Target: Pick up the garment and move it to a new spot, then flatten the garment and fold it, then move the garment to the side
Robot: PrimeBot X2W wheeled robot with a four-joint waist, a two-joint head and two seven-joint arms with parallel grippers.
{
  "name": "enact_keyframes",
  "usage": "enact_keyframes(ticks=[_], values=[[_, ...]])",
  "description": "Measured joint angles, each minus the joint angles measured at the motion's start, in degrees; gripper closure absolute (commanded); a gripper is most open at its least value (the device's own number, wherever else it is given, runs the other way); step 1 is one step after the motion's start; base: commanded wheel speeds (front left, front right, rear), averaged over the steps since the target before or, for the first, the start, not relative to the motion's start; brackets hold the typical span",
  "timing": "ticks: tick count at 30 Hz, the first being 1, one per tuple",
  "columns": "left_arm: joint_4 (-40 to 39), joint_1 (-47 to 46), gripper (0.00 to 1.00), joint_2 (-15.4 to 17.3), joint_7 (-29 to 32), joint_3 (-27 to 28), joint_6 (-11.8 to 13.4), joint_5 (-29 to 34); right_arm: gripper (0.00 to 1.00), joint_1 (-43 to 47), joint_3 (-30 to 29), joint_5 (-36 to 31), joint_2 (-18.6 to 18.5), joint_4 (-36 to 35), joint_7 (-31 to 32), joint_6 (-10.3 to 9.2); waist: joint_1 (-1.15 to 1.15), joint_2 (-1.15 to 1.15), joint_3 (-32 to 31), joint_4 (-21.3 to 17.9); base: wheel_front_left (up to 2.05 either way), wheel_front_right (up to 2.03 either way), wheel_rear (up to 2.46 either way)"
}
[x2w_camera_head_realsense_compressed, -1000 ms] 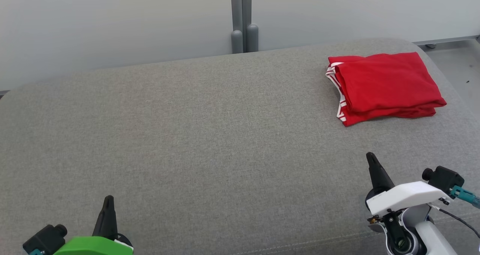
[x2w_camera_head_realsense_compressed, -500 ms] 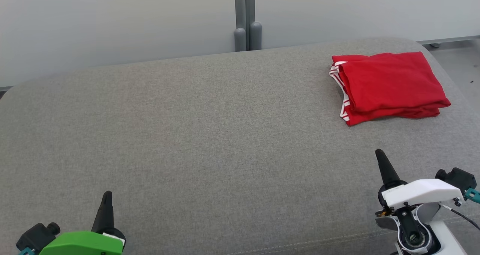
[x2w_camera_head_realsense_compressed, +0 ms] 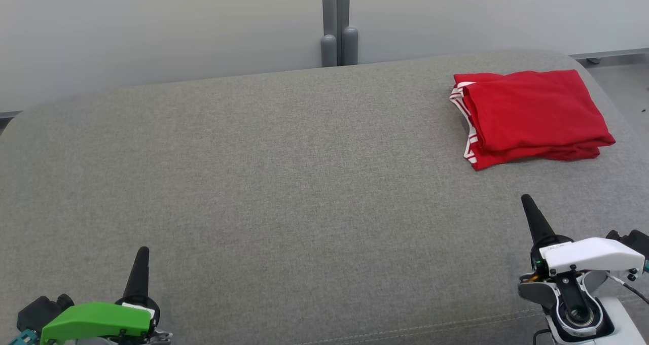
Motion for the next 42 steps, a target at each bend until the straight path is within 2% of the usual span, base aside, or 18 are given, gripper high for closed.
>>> enact_keyframes(ticks=[7,12,27,42], values=[[0.7,-0.7,1.0,0.1,0.9,0.5,-0.8,-4.3,1.0,0.0,-1.7,4.0,0.2,0.2,1.1,0.56,0.0,0.0,0.2,0.3,0.0,0.0,0.0],[1.4,-2.0,1.0,0.2,2.0,0.9,-1.9,-10.0,1.0,-0.2,-3.8,8.7,0.4,0.5,2.4,1.72,0.0,0.0,0.4,0.6,0.0,0.0,0.0],[3.1,-4.3,1.0,0.6,4.9,2.1,-3.9,-21.1,1.0,-1.0,-8.1,18.9,1.2,1.1,5.1,3.79,0.0,0.0,0.8,1.2,0.0,0.0,0.0],[3.7,-4.9,1.0,0.6,5.0,2.4,-4.3,-21.8,1.0,-1.2,-8.8,20.3,1.3,1.4,5.3,4.08,0.0,0.0,0.8,1.3,0.0,0.0,0.0]])
